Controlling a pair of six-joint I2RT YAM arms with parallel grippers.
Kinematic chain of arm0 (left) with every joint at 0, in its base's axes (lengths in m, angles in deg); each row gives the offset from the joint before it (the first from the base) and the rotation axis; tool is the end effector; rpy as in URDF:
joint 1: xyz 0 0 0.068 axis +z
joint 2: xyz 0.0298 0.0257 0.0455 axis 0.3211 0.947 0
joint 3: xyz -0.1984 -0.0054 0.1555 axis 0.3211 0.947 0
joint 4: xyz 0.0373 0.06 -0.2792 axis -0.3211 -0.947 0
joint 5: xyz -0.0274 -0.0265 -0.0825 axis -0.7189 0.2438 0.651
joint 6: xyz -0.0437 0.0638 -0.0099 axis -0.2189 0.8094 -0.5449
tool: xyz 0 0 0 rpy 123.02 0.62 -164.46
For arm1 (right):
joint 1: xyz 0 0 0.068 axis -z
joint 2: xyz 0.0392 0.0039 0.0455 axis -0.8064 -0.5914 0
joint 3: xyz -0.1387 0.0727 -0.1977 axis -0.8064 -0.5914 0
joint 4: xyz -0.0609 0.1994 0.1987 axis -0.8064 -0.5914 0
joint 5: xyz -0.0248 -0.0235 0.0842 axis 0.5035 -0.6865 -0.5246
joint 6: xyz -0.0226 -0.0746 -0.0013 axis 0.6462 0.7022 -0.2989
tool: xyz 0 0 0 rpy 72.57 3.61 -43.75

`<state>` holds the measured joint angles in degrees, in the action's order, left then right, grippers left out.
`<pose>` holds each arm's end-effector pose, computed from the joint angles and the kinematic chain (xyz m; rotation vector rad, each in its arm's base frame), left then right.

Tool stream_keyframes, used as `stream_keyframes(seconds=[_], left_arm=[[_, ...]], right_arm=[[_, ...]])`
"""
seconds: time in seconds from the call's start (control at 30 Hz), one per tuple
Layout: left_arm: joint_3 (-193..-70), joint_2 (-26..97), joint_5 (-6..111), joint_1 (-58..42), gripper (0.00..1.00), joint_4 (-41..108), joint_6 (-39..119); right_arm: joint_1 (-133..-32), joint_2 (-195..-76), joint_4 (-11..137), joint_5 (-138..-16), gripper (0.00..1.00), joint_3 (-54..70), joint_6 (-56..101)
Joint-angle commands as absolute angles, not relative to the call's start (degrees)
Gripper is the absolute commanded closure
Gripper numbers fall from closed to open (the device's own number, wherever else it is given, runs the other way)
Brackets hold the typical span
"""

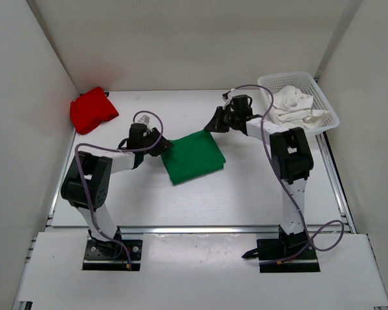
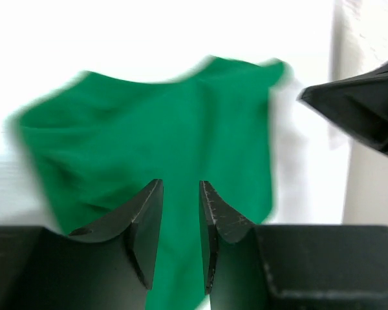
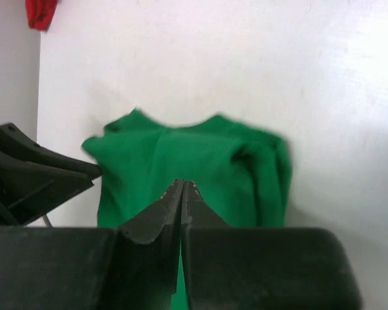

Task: Fold and stack the t-shirts
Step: Fold the long partially folded tshirt into a neat square, then put the neatly folded tshirt into the corner of the board with the left arm

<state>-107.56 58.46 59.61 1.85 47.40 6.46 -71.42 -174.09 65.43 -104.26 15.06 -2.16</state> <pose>0.3690 -0.1305 0.1053 -0.3989 2.2533 -0.8901 0.4644 0.1879 0.1353 -0.0879 2.2910 1.1344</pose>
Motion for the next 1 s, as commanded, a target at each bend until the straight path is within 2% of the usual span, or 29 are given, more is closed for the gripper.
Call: stream_keyframes(seconds=[0.0, 0.1, 0.3, 0.4, 0.43, 0.47, 0.5, 0.6, 0.73, 0.8, 0.83, 0.97], left_arm=[[-107.66, 60.94, 60.47, 5.27, 0.61, 47.42, 6.76], [-104.94, 61.82, 61.26, 7.83, 0.6, 50.14, 5.79], [-99.57, 58.32, 63.89, 10.47, 0.57, 55.76, 4.04], [-99.04, 53.75, 64.7, 9.6, 0.43, 55.61, 5.78], [-98.96, 52.69, 63.65, 9.42, 0.35, 54.21, 6.14], [-98.08, 50.77, 63.37, 8.98, 0.12, 54.28, 6.84], [-97.64, 48.92, 63.55, 8.72, 0.02, 54.28, 7.11], [-94.92, 45.49, 63.46, 9.41, 0.02, 53.41, 8.86], [-92.54, 43.55, 64.08, 9.95, 0.01, 48.42, 12.55], [-91.23, 43.1, 61.01, 8.54, 0.04, 44.72, 15.44], [-91.05, 42.93, 59.87, 7.41, 0.16, 43.92, 16.15], [-91.48, 46.16, 57.58, 3.8, 0.19, 41.72, 16.69]], right_arm=[[-72.55, -181.55, 57.94, -105.4, 1.0, 25.18, -0.24], [-72.29, -186.66, 55.36, -104.61, 1.0, 30.66, 0.03], [-70.09, -187.11, 58.0, -105.92, 1.0, 29.61, -2.25], [-70.88, -185.27, 56.6, -106.62, 1.0, 30.75, -1.12], [-71.23, -184.22, 56.25, -106.8, 0.98, 31.11, -0.76], [-71.32, -182.82, 56.33, -106.72, 0.93, 31.02, -0.85], [-71.76, -182.11, 56.16, -107.32, 0.84, 31.11, -0.24], [-72.64, -175.97, 57.03, -106.89, 0.63, 27.52, -0.5], [-73.52, -166.56, 61.32, -104.79, 0.46, 19.08, -1.55], [-73.87, -159.46, 65.28, -104.08, 0.4, 10.41, -3.21], [-74.13, -157.77, 67.21, -104.08, 0.38, 8.19, -4.18], [-75.1, -147.85, 71.96, -102.15, 0.36, -2.44, -5.33]])
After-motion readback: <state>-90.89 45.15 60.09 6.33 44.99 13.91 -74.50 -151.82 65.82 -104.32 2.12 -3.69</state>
